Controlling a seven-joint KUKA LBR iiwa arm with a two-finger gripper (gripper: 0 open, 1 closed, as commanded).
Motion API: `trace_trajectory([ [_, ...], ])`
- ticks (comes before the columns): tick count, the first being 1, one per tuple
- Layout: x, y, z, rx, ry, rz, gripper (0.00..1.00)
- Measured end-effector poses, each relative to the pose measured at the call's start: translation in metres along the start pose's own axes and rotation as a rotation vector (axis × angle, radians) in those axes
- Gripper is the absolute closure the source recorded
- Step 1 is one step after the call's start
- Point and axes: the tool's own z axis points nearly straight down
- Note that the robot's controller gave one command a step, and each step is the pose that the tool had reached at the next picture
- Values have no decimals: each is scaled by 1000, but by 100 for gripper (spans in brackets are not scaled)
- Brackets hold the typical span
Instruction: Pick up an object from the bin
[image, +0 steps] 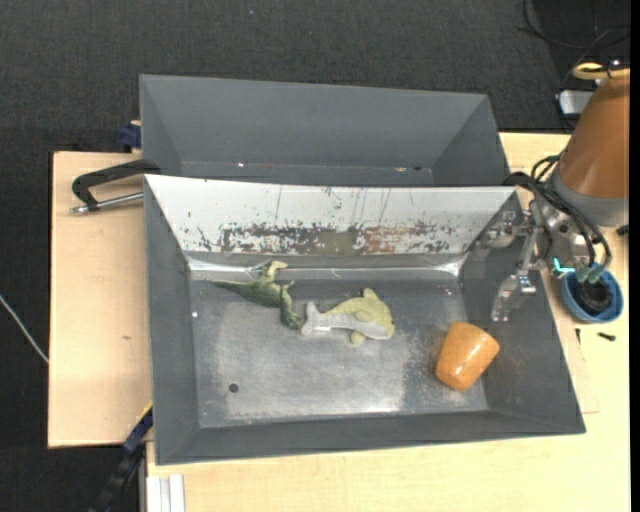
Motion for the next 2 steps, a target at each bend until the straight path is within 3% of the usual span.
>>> trace_trajectory([
  [1, -26, 62, 98, -2, -2, -252, 0],
  [2, -23, 149, 104, -3, -5, -310, 0],
])
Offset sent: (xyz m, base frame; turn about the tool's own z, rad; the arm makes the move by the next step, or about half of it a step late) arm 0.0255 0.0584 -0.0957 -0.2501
